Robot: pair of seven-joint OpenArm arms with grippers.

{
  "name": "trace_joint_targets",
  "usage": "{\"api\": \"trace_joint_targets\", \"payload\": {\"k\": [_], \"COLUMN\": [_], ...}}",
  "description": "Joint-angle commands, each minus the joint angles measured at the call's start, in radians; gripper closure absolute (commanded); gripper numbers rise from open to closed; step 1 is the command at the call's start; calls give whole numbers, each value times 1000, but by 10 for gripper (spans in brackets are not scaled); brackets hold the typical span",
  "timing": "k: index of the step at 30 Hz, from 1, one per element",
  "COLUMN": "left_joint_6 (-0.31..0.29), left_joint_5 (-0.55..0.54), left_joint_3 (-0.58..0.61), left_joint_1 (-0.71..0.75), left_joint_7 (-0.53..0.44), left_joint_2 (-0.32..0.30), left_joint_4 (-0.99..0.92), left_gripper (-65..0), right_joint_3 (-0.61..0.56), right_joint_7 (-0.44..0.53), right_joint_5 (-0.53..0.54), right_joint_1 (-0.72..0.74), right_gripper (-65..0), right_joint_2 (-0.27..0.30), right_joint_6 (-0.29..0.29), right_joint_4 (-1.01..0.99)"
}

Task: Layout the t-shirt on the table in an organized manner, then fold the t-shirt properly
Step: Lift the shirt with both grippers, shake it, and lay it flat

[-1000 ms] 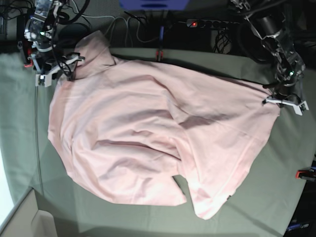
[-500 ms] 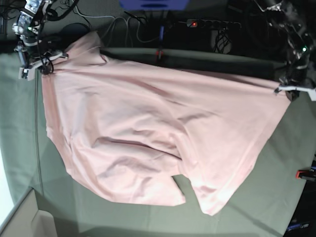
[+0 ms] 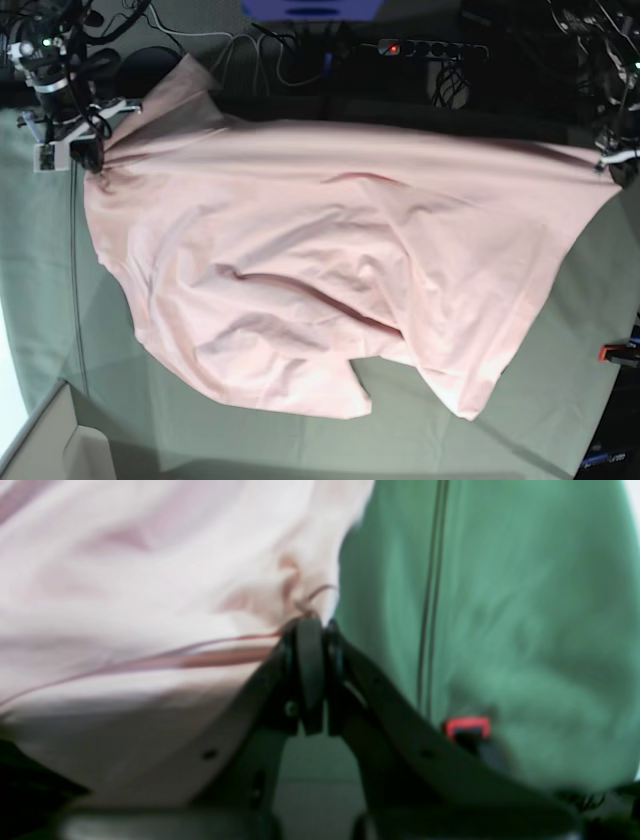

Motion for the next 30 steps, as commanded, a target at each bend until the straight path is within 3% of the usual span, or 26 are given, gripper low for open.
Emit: {"api": "trace_joint_targets", "payload": {"k": [1,8,15,22,30], "left_joint_6": [-1,2,6,8,8], "left_joint_5": [-14,66,205,377,434], "left_joint_3": [1,200,458,575,586], "left_joint_1": [-19,-200,-479,-875,-1349], "left_joint_7": [-40,-40,-38,-38,-46], "left_joint_2": [-19,-72,-111,-106,-111], "left_joint_4": [32,36,-40,-260,-654], "left_gripper": [0,0,0,0,0], "right_joint_3": [3,-27,-129,-212,-223], "right_joint_7": [28,28,28,-30,-64], "right_joint_5": [16,11,10,-36,-144], "right_joint_1": [25,192,418,816,1306], "right_gripper": [0,0,0,0,0], "right_joint_2": [11,80,209,352,406], "right_joint_6": [-4,-4,-4,-4,-4], "right_joint_4": [34,48,-3,-239,-547]}}
